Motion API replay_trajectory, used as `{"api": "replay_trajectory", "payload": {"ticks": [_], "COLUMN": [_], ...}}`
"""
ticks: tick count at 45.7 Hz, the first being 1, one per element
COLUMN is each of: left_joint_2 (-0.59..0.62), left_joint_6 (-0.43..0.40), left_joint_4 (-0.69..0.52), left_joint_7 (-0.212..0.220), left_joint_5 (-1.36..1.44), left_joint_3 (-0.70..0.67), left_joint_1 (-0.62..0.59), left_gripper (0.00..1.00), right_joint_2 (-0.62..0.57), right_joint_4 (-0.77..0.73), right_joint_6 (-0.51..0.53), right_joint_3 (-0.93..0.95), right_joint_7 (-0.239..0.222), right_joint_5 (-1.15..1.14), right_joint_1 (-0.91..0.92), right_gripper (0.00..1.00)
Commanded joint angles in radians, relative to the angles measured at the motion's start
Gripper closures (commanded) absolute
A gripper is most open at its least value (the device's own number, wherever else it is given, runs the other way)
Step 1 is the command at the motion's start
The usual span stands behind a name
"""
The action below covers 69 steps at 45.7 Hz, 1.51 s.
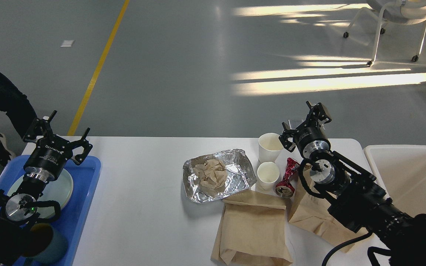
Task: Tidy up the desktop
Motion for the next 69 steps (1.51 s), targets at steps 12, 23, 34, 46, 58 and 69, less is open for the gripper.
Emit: {"api": "replay_trajectory", "payload": {"ticks": [12,23,34,46,58,69], "left_joint_2": [0.000,0.000,0.000,0.000,0.000,0.000], "left_joint_6": [0.000,0.000,0.000,0.000,0.000,0.000], "left_joint_4": [0.000,0.000,0.000,0.000,0.000,0.000], "left_joint_7": [0.000,0.000,0.000,0.000,0.000,0.000], "left_joint_5": [0.000,0.000,0.000,0.000,0.000,0.000], "left_joint_3": [0.000,0.000,0.000,0.000,0.000,0.000], "left_joint_1": [0.000,0.000,0.000,0.000,0.000,0.000], "left_gripper": [0.04,0.04,0.04,0.04,0.04,0.04], "right_joint_2": [-0.035,-0.087,-0.159,-0.299,-0.339,-0.359], "right_joint_4": [-0.004,0.000,0.008,0.007,0.017,0.013], "right_joint_6": [-0.006,0.003,0.002,0.002,0.106,0.124], "right_joint_3": [0.016,0.016,0.014,0.005,-0.161,-0.552], "right_joint_7": [-0.003,-0.001,0.008,0.008,0.008,0.003], "right_joint_5": [0.002,0.002,0.002,0.000,-0.054,-0.143], "right_joint_1": [-0.020,-0.043,-0.026,0.001,0.064,0.224], "right_gripper": [0.00,0.00,0.00,0.00,0.00,0.00]}}
